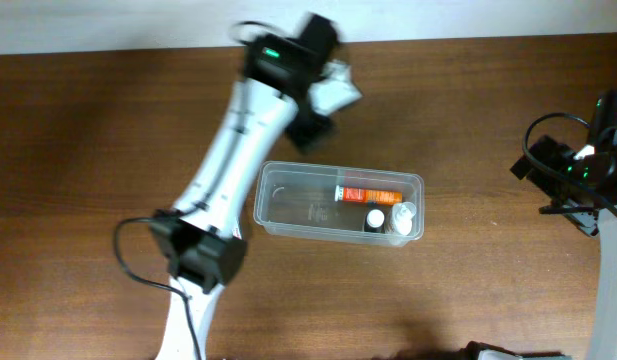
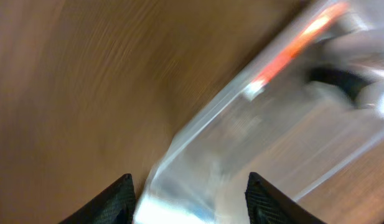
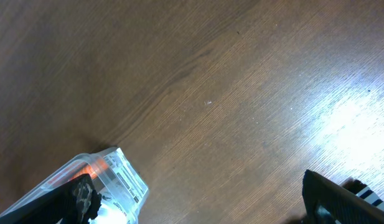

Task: Pack container
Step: 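Lift the orange tube and lay it in the container, then move the left gripper to the gold-lidded glass jar and grasp it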

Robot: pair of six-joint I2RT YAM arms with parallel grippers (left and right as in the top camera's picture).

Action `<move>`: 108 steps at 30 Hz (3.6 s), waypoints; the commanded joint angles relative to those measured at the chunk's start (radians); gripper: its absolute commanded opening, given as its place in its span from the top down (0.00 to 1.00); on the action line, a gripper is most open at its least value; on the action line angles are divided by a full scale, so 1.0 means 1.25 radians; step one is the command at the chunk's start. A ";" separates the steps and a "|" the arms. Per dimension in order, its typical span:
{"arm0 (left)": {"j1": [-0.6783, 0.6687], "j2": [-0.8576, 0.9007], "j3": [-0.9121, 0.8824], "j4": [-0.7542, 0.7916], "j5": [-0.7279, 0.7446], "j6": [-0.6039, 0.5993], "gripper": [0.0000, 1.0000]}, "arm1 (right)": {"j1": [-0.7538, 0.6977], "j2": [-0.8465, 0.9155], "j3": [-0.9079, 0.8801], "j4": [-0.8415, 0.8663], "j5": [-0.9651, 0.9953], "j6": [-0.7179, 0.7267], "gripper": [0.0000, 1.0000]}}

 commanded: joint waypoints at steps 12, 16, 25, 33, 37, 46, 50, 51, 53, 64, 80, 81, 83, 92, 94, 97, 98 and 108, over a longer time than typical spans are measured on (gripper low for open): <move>0.430 -0.071 -0.298 -0.011 0.012 -0.224 0.56 | -0.004 -0.002 0.006 0.000 0.002 0.001 0.02; 0.465 -0.074 -0.446 0.006 0.013 -0.224 0.57 | -0.004 -0.002 0.006 0.000 0.002 0.001 0.02; 0.472 -0.074 -0.522 0.137 0.070 -0.223 0.18 | -0.004 -0.002 0.006 0.000 0.002 0.001 0.01; 0.493 -0.114 -0.495 0.023 0.067 -0.218 0.49 | -0.004 -0.002 0.006 0.000 0.002 0.001 0.02; 0.489 -0.219 -0.505 -0.011 0.077 -0.245 0.50 | -0.004 -0.002 0.006 0.000 0.002 0.001 0.01; 0.475 -0.490 -0.732 0.174 0.007 -0.306 0.20 | -0.004 -0.002 0.006 0.000 0.002 0.001 0.02; 0.476 -0.500 -0.892 0.291 0.007 -0.305 0.16 | -0.004 -0.002 0.006 0.000 0.002 0.001 0.02; 0.476 -0.496 -0.936 0.327 0.007 -0.305 0.16 | -0.004 -0.002 0.006 0.000 0.002 0.001 0.02; 0.476 -0.488 -0.990 0.382 0.007 -0.292 0.18 | -0.004 -0.002 0.006 0.000 0.002 0.001 0.02; 0.471 -0.423 -1.059 0.502 0.037 -0.216 0.20 | -0.004 -0.002 0.006 0.000 0.002 0.001 0.02; 0.423 -0.325 -1.061 0.544 -0.018 -0.229 0.33 | -0.004 -0.002 0.006 0.000 0.002 0.001 0.02; 0.423 -0.322 -1.062 0.544 -0.018 -0.229 0.34 | -0.004 -0.002 0.006 0.000 0.002 0.001 0.02; 0.423 -0.320 -1.063 0.544 -0.018 -0.229 0.33 | -0.004 -0.002 0.006 0.000 0.002 0.001 0.02; 0.423 -0.320 -1.083 0.532 -0.038 -0.240 0.33 | -0.004 -0.002 0.006 0.000 0.002 0.001 0.02; 0.423 -0.320 -1.093 0.551 -0.038 -0.244 0.33 | -0.004 -0.002 0.006 0.000 0.002 0.001 0.02; 0.423 -0.317 -1.107 0.571 -0.038 -0.244 0.33 | -0.004 -0.002 0.006 0.000 0.002 0.001 0.02; 0.423 -0.317 -1.107 0.573 -0.038 -0.244 0.33 | -0.004 -0.002 0.006 0.000 0.002 0.001 0.02; 0.423 -0.317 -1.106 0.580 -0.032 -0.248 0.44 | -0.004 -0.002 0.006 0.000 0.002 0.001 0.01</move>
